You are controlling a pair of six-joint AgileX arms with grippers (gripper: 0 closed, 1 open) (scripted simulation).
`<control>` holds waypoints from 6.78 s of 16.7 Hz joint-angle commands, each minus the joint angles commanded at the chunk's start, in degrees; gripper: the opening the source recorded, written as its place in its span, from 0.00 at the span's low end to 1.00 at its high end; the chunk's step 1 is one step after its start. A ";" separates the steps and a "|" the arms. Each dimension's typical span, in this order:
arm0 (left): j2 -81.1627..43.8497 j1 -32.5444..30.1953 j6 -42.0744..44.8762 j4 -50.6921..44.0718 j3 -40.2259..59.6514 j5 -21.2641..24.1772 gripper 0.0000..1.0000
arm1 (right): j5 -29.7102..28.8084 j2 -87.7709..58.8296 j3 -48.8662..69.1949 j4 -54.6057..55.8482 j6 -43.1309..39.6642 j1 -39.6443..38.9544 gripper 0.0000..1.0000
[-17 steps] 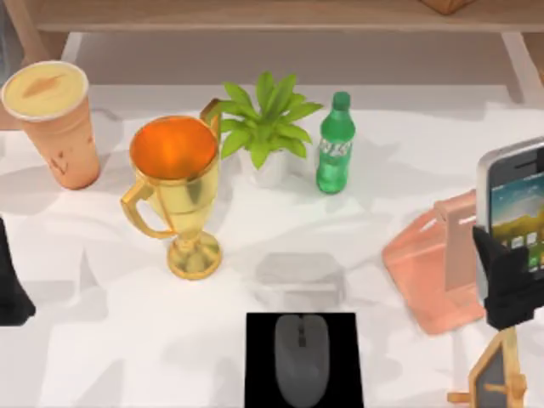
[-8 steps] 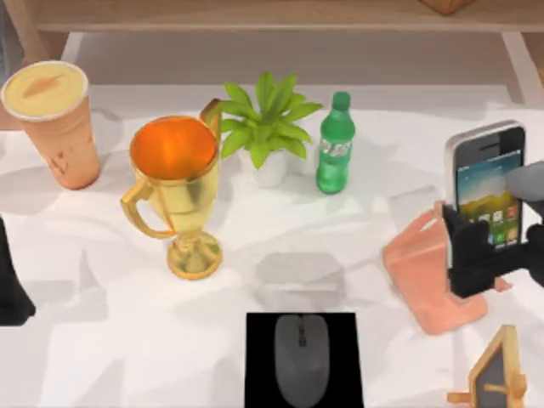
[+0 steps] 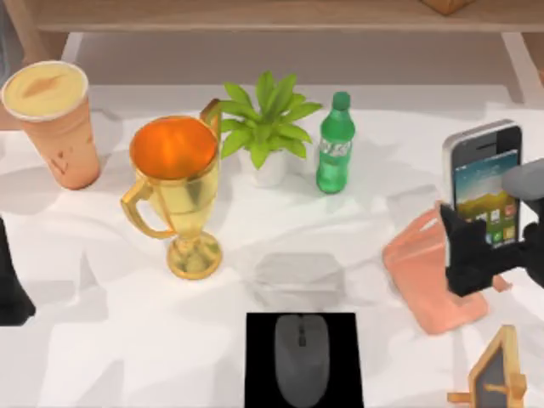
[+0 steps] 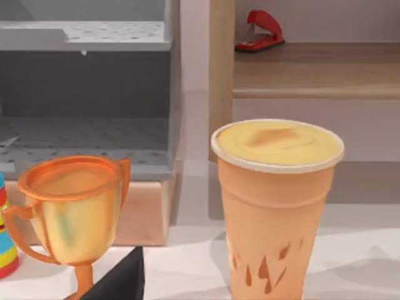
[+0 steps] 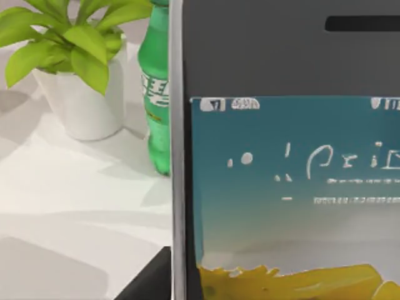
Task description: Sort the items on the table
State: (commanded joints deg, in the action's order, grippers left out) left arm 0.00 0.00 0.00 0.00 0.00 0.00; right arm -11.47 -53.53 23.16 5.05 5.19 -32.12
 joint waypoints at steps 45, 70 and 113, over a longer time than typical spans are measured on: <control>0.00 0.00 0.00 0.00 0.00 0.00 1.00 | 6.47 41.64 -17.12 -5.64 -2.98 21.26 1.00; -61.70 -4.27 2.71 34.22 4.21 -2.69 1.00 | 11.47 53.53 -23.16 -5.05 -5.19 32.12 1.00; -115.42 -3.91 -0.23 68.33 35.70 -1.10 0.00 | 11.47 53.53 -23.16 -5.05 -5.19 32.12 1.00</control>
State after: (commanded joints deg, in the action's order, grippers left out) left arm -115.42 -3.91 -0.23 68.33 35.70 -1.10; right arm 0.00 0.00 0.00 0.00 0.00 0.00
